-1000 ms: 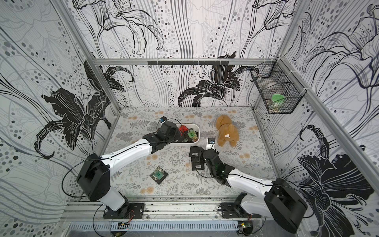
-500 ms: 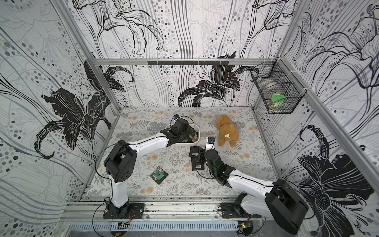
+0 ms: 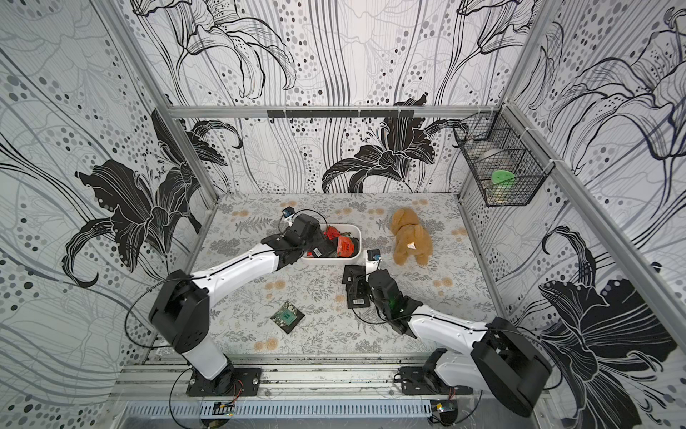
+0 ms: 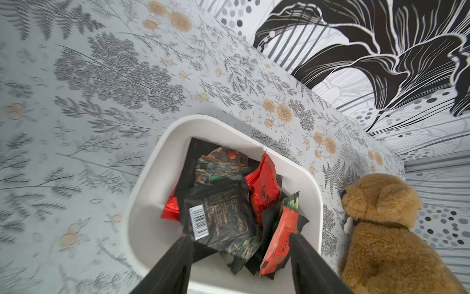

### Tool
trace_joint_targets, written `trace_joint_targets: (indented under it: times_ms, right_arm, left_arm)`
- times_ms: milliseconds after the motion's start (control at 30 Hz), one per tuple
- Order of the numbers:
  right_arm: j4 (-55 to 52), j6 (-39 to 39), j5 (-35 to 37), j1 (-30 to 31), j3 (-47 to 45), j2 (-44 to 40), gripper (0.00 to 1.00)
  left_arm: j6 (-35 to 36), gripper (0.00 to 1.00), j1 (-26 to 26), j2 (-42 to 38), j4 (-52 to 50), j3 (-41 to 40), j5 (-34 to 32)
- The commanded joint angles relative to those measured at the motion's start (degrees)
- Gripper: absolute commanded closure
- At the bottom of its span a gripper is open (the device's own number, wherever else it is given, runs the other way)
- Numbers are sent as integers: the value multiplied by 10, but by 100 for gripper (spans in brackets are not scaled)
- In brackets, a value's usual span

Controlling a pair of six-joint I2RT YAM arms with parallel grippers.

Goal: Put the tea bags into the storage box
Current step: Place the tea bag in the storage box, then pick up the tea bag from the center of the board.

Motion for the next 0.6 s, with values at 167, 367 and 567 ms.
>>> trace_joint_targets:
  times_ms: [167,367,567]
  right_arm:
    - [25,-34,-180,6,59,83,50]
    - [-34,-99,-201,94,144,170,59]
    - [-120,-162,-224,167,246,276,76]
  left_arm:
    - [-8,34,0,-177,-59,-189,4]
    - [-84,22,2,-359,-50,-371,5]
    - [-168,22,4,-523,-31,-520,55]
